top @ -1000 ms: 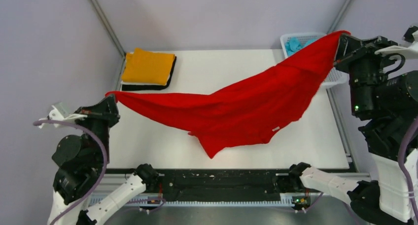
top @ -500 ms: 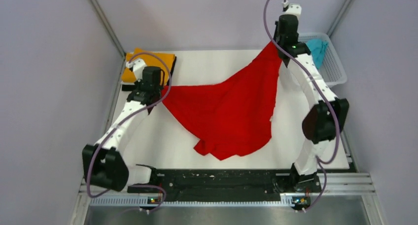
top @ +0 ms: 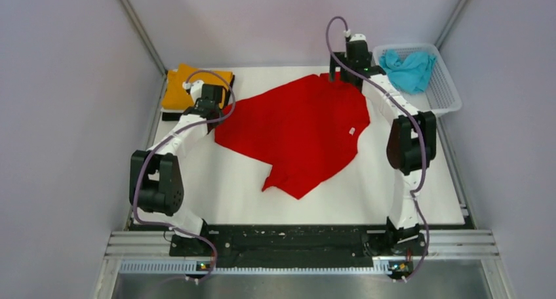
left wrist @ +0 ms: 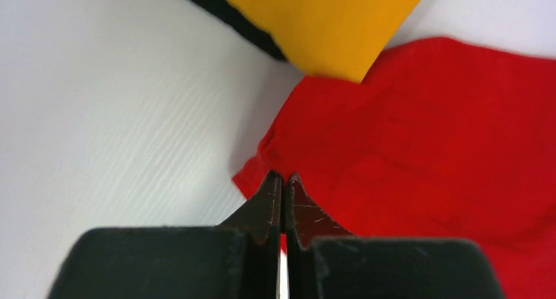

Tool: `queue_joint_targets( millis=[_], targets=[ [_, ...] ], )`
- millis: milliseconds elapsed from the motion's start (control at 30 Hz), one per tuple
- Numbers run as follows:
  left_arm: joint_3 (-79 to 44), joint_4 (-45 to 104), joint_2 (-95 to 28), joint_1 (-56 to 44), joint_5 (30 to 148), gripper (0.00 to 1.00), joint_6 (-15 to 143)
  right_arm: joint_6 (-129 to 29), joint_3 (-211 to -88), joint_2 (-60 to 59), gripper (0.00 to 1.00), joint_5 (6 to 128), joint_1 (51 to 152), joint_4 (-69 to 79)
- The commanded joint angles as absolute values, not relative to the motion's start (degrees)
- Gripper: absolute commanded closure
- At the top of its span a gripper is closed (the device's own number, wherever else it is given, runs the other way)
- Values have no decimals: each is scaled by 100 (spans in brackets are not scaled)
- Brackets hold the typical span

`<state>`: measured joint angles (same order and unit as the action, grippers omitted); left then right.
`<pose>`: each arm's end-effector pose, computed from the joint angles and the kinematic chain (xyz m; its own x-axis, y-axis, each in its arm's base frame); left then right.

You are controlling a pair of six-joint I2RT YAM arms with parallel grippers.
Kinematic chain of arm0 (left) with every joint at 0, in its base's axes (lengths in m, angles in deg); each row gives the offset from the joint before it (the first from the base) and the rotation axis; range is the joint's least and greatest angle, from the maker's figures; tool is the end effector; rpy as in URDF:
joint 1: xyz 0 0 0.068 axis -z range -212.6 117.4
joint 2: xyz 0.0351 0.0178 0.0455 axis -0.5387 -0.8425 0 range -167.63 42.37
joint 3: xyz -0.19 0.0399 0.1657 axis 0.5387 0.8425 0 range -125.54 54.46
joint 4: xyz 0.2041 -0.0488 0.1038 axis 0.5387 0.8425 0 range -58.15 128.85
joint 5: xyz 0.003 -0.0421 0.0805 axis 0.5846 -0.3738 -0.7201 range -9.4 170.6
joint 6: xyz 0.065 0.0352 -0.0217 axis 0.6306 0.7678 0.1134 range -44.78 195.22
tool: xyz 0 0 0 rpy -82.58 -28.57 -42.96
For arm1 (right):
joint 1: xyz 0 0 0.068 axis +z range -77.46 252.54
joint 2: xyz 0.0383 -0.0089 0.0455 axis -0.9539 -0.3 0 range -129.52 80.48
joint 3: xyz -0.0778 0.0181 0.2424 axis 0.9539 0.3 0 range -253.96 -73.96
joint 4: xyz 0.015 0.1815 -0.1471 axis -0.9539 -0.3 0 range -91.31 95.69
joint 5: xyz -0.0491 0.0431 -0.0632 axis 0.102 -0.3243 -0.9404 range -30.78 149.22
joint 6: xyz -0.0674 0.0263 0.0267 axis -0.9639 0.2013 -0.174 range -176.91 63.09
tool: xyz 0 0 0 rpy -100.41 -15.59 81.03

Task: Fold and stack the t-shirts
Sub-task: Flatten out the tshirt

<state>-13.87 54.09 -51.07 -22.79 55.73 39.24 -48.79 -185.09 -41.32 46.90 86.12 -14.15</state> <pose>0.3456 -0.0316 0.2235 -0.5123 -0.4524 -0.7299 -0.5279 0.8363 -0.1478 0.4810 0.1017 0.2712 -0.4956 0.0222 -0.8683 0.0195 0.9997 0.0144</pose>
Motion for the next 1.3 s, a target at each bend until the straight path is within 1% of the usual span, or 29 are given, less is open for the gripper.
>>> queue_joint_targets(
  millis=[0, 133, 233, 300, 367, 433, 500, 667, 867, 900, 933, 967, 1000, 1033, 1167, 1267],
  targets=[
    [-793, 5591, -4381, -2302, 5889, 100, 3608, -4752, -16728, -2094, 2, 4833, 9546, -1521],
    [-96, 5445, -3737, -2302, 5933, 100, 3629, -4509, -14161, -559, 2, 4959, 11000, -1002],
    [107, 5540, -3560, -2302, 6029, 100, 3643, -3701, -12721, 176, 9, 5424, 11892, -776],
    [164, 5593, -3538, -2302, 6108, 100, 3644, -3338, -12271, 430, 14, 5321, 12640, -684],
    [195, 5639, -3525, -2302, 6135, 100, 3620, -2978, -12140, 440, 21, 4850, 13337, -728],
    [249, 5667, -3506, -2302, 6087, 100, 3585, -2710, -12099, 257, 27, 4634, 13763, -648],
    [276, 5683, -3471, -2301, 6075, 100, 3557, -2525, -12132, -53, 30, 4276, 13926, -653],
    [284, 5732, -3448, -2302, 6024, 100, 3591, -2265, -12478, -1027, 45, 3869, 13987, -785],
    [296, 5704, -3465, -2302, 6002, 100, 3583, -2013, -12624, -1714, 49, 3443, 14042, -780],
    [296, 5698, -3472, -2301, 6007, 100, 3577, -1956, -12630, -1789, 53, 3381, 14040, -768],
    [284, 5717, -3478, -2301, 6003, 100, 3574, -1875, -12660, -1854, 61, 3282, 14041, -806],
    [260, 5757, -3475, -2302, 5982, 100, 3564, -1772, -12698, -1873, 80, 3163, 14040, -924],
    [230, 5823, -3448, -2302, 5950, 100, 3537, -1682, -12744, -1822, 94, 3042, 14046, -1124],
    [191, 5879, -3386, -2302, 5911, 100, 3542, -1632, -12735, -1678, 100, 2919, 14052, -1344],
    [40, 6118, -2710, -2302, 5764, 100, 3544, -1848, -12615, -234, 100, 2458, 14062, -1849],
    [-202, 6236, -1928, -2304, 5891, 100, 3618, -2320, -12942, 1186, 100, 1867, 14053, -2239]
  ],
)
